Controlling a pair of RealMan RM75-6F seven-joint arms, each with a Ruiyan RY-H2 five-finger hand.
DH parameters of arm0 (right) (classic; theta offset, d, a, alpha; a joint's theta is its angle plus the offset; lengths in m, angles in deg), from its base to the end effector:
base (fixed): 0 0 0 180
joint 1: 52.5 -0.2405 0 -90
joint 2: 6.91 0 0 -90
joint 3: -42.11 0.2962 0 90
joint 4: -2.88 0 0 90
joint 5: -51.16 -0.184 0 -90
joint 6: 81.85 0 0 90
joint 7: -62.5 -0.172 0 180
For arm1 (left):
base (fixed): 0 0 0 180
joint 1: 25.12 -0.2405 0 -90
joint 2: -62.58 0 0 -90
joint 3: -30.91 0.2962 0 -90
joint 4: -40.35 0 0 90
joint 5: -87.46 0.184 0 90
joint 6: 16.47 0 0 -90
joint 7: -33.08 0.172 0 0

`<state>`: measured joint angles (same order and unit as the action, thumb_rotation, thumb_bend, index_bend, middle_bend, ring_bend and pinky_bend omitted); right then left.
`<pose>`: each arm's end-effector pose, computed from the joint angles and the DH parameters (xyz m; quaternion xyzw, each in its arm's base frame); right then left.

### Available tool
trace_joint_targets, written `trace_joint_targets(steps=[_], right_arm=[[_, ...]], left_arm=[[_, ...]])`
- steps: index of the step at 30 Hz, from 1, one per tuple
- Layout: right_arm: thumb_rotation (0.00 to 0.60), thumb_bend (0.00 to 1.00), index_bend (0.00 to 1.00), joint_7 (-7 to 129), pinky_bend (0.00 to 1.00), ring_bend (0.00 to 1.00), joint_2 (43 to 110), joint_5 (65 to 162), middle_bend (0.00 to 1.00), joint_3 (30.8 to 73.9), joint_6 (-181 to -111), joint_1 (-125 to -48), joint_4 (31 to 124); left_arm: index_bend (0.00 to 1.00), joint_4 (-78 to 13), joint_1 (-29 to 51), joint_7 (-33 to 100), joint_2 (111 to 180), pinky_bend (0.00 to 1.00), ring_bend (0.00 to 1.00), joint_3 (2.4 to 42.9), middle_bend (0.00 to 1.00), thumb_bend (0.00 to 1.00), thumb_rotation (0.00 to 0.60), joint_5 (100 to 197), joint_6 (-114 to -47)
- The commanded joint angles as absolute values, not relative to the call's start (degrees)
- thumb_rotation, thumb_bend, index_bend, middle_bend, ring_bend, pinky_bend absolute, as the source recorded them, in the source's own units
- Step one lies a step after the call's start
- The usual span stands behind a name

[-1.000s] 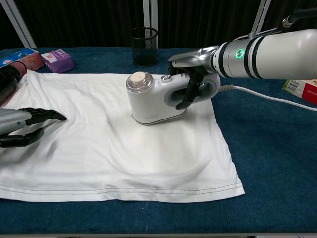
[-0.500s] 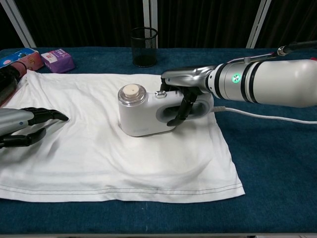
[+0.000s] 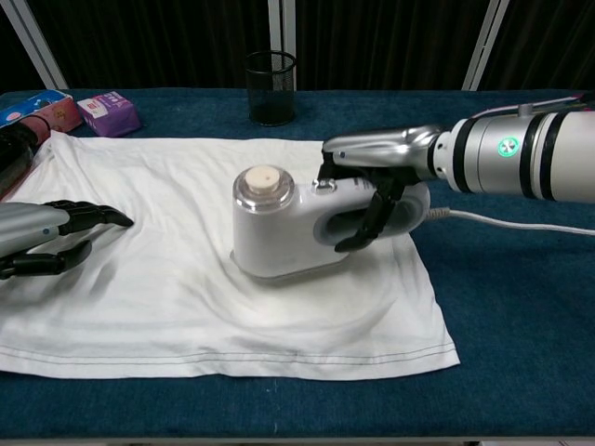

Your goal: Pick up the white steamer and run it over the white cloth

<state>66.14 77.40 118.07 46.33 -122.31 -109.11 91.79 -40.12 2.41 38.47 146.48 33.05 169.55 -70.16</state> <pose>-0.1013 -0.3818 -0.0293 0.8274 -0.3941 0.3263 0.2316 -0.2876 0.2929 -0.0031 -0.7789 -0.4221 -0.2782 0.3712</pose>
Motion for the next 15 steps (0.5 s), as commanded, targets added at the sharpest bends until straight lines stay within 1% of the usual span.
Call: trace_joint_targets(steps=[1,5,8,12,15], right_arm=[[0.6,0.55,0.99,65.2,0.65,0.93,78.5,117.4,0.86,48.5,-123.5,-108.6,87.4],[0.6,0.55,0.99,66.0,0.65,0.93,81.0,115.5,0.86,49.5,-122.7,-109.0,82.2],[0.6,0.55,0.99,66.8,0.65,0.93,82.4,114.7,0.86,49.4,-121.8,-109.2,80.1],[0.6,0.55,0.99,67.5,0.65,0.93,83.3,115.0,0.86,48.8,-121.1,-109.0,79.4],[0.6,0.55,0.99,67.8,0.65,0.93,82.7,116.1,0.86,47.9,-121.2,-108.3,80.5]], left_arm=[[0.07,-40.2,2.6,38.7,146.5,0.0,0.0,33.0,0.05,0.53,0.049,169.5,-70.2],[0.07,-40.4,2.7,39.0,146.3,0.0,0.0,33.0,0.05,0.53,0.047,169.5,-70.5],[0.07,-40.5,2.7,39.2,146.2,0.0,0.0,33.1,0.05,0.53,0.047,169.5,-70.5],[0.07,-40.5,2.8,39.3,146.3,0.0,0.0,33.3,0.05,0.53,0.048,169.6,-70.6],[0.07,-40.4,2.8,39.2,146.4,0.0,0.0,33.3,0.05,0.53,0.047,169.6,-70.7]])
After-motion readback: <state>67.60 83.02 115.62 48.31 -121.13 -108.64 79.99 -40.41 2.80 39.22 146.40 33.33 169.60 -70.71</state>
